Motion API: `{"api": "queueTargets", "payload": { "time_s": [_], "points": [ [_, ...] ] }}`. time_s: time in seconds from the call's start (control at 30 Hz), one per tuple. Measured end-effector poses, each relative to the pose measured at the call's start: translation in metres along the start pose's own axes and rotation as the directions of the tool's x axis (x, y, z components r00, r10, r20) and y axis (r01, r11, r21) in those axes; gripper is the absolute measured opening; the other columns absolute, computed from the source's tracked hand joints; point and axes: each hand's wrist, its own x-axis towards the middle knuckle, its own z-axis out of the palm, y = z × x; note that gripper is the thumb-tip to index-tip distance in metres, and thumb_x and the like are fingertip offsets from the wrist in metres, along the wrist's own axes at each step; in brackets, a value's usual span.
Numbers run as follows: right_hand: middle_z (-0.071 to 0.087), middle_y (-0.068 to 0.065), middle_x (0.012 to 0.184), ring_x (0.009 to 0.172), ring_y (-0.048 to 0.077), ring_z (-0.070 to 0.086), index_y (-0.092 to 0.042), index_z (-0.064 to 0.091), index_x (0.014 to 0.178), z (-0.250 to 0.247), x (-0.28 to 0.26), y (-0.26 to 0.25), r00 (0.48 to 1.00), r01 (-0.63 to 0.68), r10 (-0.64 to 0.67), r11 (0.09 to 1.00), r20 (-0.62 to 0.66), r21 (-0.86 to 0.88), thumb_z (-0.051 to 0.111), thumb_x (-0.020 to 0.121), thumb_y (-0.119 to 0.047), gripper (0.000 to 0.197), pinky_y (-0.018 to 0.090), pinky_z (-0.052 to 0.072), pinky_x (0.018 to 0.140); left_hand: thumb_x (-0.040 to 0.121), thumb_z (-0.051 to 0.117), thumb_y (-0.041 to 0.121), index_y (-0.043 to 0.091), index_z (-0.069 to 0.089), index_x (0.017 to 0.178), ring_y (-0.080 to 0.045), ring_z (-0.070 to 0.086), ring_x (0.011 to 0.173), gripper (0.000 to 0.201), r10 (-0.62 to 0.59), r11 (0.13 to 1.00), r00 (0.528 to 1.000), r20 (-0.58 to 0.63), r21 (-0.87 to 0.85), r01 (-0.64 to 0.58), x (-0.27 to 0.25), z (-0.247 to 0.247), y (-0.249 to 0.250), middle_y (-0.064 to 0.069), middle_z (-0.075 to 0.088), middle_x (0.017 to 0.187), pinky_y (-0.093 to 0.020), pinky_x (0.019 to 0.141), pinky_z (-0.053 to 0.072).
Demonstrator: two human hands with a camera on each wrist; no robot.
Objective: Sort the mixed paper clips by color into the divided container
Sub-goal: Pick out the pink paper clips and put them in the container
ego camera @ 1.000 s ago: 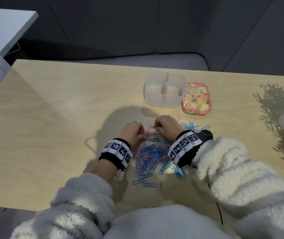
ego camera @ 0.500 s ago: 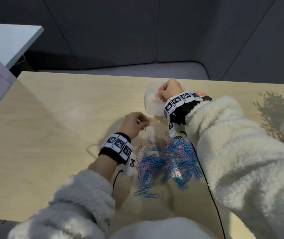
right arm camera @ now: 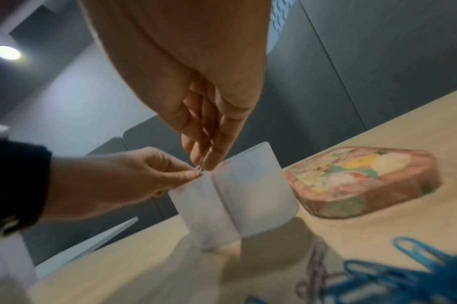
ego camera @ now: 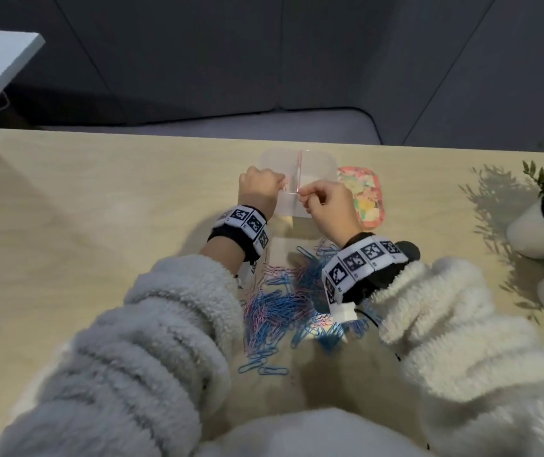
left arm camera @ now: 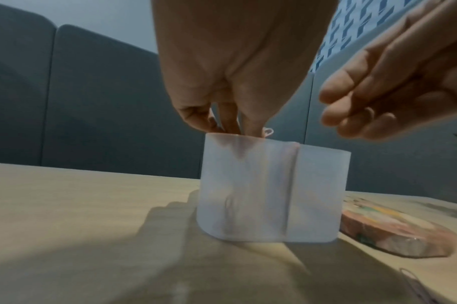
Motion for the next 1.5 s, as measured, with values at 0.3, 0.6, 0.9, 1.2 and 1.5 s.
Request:
{"api": "queueTargets", "payload": {
  "time_s": [0.3,0.6,0.9,1.2,1.5],
  "points": [
    [0.07,0.011,0.101,0.096,0.025,0.063,-0.009,0.07,0.096,0.037,-0.05,0.03,0.851,0.166,0.074,0.901,0.52,-0.401,0.06,0.083,-0.007,0.017,0.031,0.047,0.087,0.091,0.046,0.015,0.017,0.063,0.104,-0.024,0.053,0.097,0.021,0.086,0.98,0.988,-0.126,-0.166,-0.106,-0.057,-0.016,-0.019,-0.004,0.063,0.105,-0.036,0.088,0.038],
    [0.052,-0.008,0.074,0.084,0.02,0.057,-0.023,0.051,0.067,0.026,-0.074,0.057,0.792,0.216,0.159,0.831,0.59,-0.513,0.063,0.081,-0.013,0.021,0.026,0.039,0.071,0.079,0.067,0.032,0.02,0.065,0.089,-0.021,0.057,0.088,0.016,-0.058,0.994,0.945,0.32,-0.07,0.085,-0.176,0.012,-0.082,-0.002,0.063,0.091,-0.032,0.076,0.042],
    [0.059,0.013,0.116,0.111,0.028,0.053,-0.004,0.06,0.112,0.028,-0.059,0.037,0.822,0.28,0.045,0.836,0.567,-0.472,0.052,0.085,-0.007,0.027,0.036,0.044,0.097,0.089,0.052,0.027,0.016,0.059,0.095,-0.026,0.052,0.097,0.015,-0.17,0.984,0.977,0.128,0.064,0.163,-0.175,0.02,-0.086,-0.005,0.061,0.1,-0.037,0.083,0.038],
    [0.041,0.007,0.135,0.124,0.025,0.037,-0.009,0.054,0.119,0.054,-0.053,0.038,0.673,0.576,-0.043,0.658,0.739,-0.486,0.056,0.082,-0.008,0.037,0.041,0.041,0.099,0.074,0.07,0.041,0.015,0.047,0.13,-0.022,0.037,0.116,0.066,0.025,0.995,0.941,0.338,-0.096,0.008,-0.169,0.021,-0.063,-0.006,0.046,0.127,-0.032,0.1,0.033],
    [0.054,0.013,0.108,0.105,0.031,0.049,-0.003,0.055,0.105,0.056,-0.075,0.058,0.732,0.595,-0.08,0.558,0.676,-0.578,0.045,0.092,-0.006,0.017,0.041,0.047,0.08,0.085,0.057,0.013,0.009,0.058,0.114,-0.029,0.05,0.104,0.029,-0.009,0.997,0.961,0.278,-0.069,0.029,-0.15,0.032,-0.056,-0.012,0.056,0.11,-0.038,0.087,0.042]
  ]
}}
